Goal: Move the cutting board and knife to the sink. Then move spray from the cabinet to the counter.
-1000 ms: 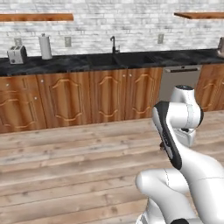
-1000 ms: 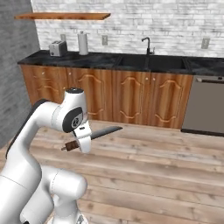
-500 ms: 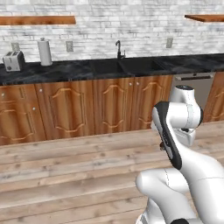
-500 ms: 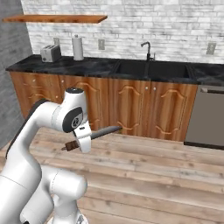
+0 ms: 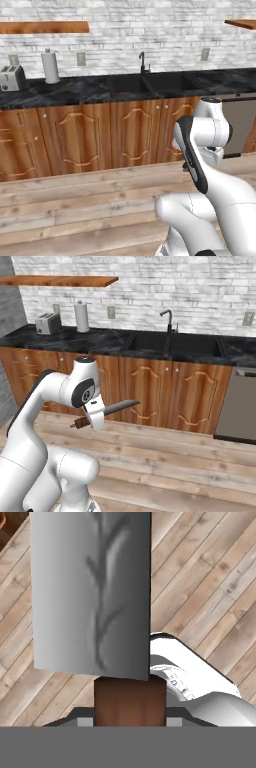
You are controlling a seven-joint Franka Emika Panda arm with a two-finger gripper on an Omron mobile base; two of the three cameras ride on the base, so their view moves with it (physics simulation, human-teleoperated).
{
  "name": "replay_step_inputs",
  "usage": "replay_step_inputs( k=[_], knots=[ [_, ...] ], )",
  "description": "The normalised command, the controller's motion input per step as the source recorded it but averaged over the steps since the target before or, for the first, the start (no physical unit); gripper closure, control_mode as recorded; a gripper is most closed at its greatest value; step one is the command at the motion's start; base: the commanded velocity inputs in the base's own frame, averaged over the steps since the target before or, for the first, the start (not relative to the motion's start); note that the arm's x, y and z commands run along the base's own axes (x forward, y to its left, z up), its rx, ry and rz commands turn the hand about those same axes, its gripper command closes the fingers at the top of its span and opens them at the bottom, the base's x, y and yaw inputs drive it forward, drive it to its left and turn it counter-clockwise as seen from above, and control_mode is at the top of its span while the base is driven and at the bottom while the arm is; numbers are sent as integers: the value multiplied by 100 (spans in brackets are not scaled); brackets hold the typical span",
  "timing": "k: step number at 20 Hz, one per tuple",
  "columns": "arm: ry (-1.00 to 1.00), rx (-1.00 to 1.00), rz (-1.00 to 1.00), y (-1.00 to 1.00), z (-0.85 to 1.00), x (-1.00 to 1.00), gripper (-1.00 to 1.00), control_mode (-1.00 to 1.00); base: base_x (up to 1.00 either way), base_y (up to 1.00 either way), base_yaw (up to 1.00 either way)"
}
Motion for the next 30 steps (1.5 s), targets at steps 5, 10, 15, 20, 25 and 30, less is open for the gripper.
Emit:
replay_step_inputs(
  k=[5,10,15,20,25,30],
  knots=[
    [0,0,0,0,0,0,100,100,79,-17,6],
    [0,0,0,0,0,0,100,100,80,-20,8],
    [0,0,0,0,0,0,100,100,78,-24,8],
    [0,0,0,0,0,0,100,100,69,-34,5],
    [0,0,0,0,0,0,100,100,67,-37,4],
    [0,0,0,0,0,0,100,100,65,-37,1]
  ],
)
